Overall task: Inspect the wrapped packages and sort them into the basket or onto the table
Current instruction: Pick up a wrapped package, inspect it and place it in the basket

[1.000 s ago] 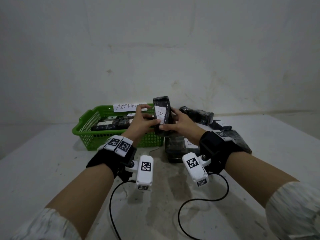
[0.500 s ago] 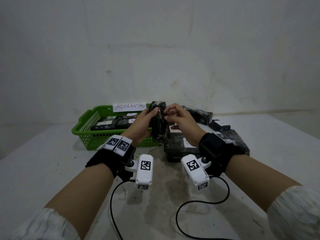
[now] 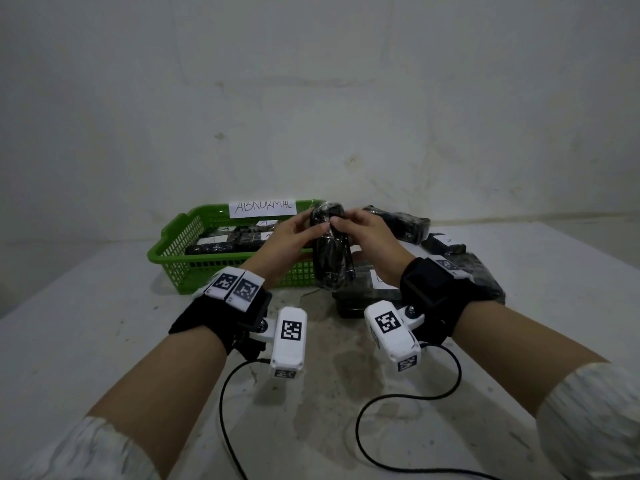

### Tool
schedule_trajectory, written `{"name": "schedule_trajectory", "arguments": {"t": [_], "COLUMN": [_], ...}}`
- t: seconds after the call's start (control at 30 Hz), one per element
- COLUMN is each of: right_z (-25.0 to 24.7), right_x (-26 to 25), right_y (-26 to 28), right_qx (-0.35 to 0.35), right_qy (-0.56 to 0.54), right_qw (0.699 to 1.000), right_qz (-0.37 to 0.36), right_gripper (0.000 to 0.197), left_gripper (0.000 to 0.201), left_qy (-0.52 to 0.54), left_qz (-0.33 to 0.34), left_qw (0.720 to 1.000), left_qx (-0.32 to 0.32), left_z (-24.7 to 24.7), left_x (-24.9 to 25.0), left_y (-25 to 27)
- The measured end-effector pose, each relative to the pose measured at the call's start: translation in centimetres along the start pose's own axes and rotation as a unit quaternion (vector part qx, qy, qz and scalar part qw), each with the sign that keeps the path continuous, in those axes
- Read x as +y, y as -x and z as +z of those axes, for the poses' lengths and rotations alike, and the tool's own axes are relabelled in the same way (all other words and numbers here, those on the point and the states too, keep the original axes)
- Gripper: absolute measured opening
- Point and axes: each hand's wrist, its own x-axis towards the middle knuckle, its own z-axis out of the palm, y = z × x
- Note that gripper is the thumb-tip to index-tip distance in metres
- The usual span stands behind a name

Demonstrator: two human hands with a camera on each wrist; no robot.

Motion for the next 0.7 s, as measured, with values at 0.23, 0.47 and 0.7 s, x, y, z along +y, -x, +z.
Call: {"name": "schedule_trajectory", "arguments": {"t": [0.23, 0.47, 0.7], "right_z": [-0.1, 0.1, 0.2], "right_x": [-0.3, -0.2, 0.1], "right_y": [0.3, 0.0, 0.1], "right_qx": [-0.024, -0.052, -0.050], "right_qy": [-0.015, -0.024, -0.032], "right_qw": [0.999, 0.997, 0.997], "right_qz": [0.019, 0.043, 0.042], "right_gripper": [0.023, 0.028, 0.038], "left_gripper": [0.052, 0.040, 0.053], "left_qy": [0.042, 0.049, 0.058], "left_qz": [0.001, 0.018, 0.011], "left_qw": [0.999, 0.998, 0.998], "left_qx": [0.020, 0.024, -0.010], "left_z": [-0.1, -0.1, -0.8], "left_x": [-0.4, -0.7, -1.2], "left_y": [-0.1, 0.1, 0.5]}}
